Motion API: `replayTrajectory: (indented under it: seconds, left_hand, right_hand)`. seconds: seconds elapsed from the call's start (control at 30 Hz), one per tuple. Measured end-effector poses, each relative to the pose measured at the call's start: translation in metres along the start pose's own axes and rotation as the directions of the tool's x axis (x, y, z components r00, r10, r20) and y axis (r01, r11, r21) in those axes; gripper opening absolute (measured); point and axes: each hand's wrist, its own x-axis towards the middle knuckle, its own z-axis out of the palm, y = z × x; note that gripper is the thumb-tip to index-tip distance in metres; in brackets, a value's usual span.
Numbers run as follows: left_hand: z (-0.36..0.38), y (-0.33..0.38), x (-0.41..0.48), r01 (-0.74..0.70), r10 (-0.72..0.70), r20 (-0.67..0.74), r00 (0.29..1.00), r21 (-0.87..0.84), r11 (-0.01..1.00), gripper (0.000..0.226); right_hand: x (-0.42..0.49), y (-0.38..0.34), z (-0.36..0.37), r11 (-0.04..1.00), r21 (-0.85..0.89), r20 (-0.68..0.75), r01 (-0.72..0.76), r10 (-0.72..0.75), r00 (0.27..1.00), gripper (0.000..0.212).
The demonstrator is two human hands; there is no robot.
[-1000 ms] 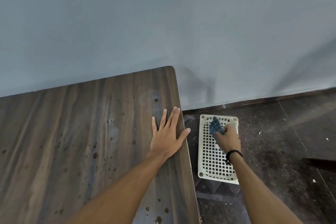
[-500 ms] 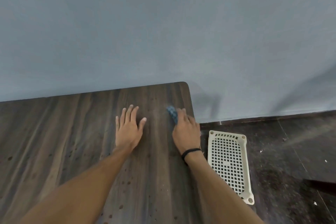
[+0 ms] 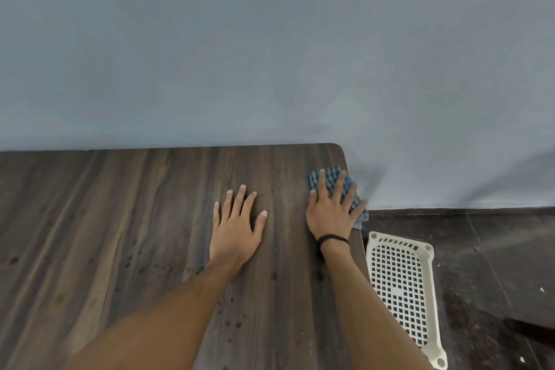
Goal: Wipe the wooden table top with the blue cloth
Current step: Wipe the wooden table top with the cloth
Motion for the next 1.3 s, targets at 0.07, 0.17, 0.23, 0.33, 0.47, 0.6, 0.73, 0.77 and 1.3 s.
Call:
replayTrajectory:
  seconds: [0.07,0.17,0.23,0.33,0.47,0.6,0.73,0.77,1.3]
  left_hand:
    - [-0.002,0.001,-0.001,0.003,-0.003,0.004,1.000,0.011,1.000,0.069]
    - [-0.003,0.003,-0.001,0.005,-0.005,0.013,1.000,0.021,1.000,0.068]
    - [-0.002,0.003,0.000,0.004,-0.004,0.007,1.000,0.027,1.000,0.067]
    - [0.000,0.002,0.000,-0.003,0.003,0.010,1.000,0.044,0.999,0.065]
    - [0.000,0.002,-0.001,0.005,-0.005,0.000,1.000,0.047,0.999,0.065]
    - [-0.001,0.003,-0.001,0.006,-0.007,0.010,1.000,0.049,0.999,0.065]
    - [-0.001,0.002,-0.001,0.009,-0.010,0.014,1.000,0.065,0.998,0.064]
    - [-0.001,0.002,-0.001,0.009,-0.010,0.016,1.000,0.064,0.998,0.064]
    - [-0.002,0.002,0.001,0.017,-0.018,0.024,1.000,0.047,0.999,0.063]
  right_hand:
    - [-0.008,-0.007,0.007,0.989,-0.038,0.006,0.146,-0.146,0.989,0.055]
    - [-0.006,0.011,0.007,0.970,-0.074,0.042,0.231,-0.228,0.973,0.054]
    - [0.015,0.017,0.001,0.995,-0.046,0.007,0.092,-0.091,0.996,0.055]
    - [0.041,-0.009,-0.005,0.998,0.045,0.025,-0.048,0.047,0.999,0.056]
    - [0.016,-0.029,0.005,0.966,-0.022,0.080,0.259,-0.256,0.963,0.056]
    - [0.034,0.001,-0.007,0.999,0.044,0.005,-0.012,0.012,1.000,0.057]
    - [0.059,-0.035,-0.010,0.996,0.078,0.046,-0.036,0.032,0.998,0.059]
    - [0.056,-0.039,-0.007,0.997,0.056,0.062,0.055,-0.058,0.996,0.059]
    - [0.055,-0.013,-0.020,0.952,0.144,-0.034,0.270,-0.268,0.963,0.053]
